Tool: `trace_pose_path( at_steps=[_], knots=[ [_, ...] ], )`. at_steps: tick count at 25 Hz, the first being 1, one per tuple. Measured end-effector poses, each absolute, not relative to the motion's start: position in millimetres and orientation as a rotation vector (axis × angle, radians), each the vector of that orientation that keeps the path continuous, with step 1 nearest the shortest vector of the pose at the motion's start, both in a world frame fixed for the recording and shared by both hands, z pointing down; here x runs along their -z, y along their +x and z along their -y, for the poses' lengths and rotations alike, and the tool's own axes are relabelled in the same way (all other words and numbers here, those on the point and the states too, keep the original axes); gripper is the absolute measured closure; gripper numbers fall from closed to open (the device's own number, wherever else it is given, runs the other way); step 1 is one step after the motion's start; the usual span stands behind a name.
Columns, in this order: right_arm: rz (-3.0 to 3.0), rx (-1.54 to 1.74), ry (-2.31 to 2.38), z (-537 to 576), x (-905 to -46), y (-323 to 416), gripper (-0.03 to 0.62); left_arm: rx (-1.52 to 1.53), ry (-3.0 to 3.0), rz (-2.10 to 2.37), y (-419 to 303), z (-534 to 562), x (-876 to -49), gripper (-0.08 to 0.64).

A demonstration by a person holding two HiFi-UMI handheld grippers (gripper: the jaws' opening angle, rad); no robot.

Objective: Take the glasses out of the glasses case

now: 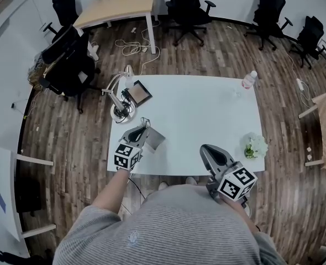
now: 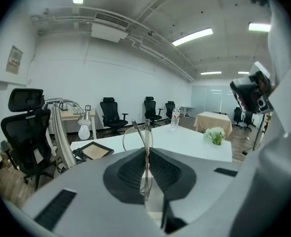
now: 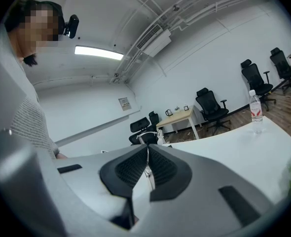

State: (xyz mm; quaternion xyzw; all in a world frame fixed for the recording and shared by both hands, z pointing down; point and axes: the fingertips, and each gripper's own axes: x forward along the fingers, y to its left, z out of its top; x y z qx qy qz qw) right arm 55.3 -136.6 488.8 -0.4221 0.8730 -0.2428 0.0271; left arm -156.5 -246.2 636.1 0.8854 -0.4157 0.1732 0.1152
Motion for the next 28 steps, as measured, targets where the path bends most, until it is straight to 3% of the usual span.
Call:
trace_pose_path(
  at_steps=[28],
  knots=[
    [-2.727, 0.717, -1.299, 149.1, -491.7, 52.0, 0.575, -0.013, 2.713, 1.083, -82.4, 222.6, -506.8, 0.529]
  ],
)
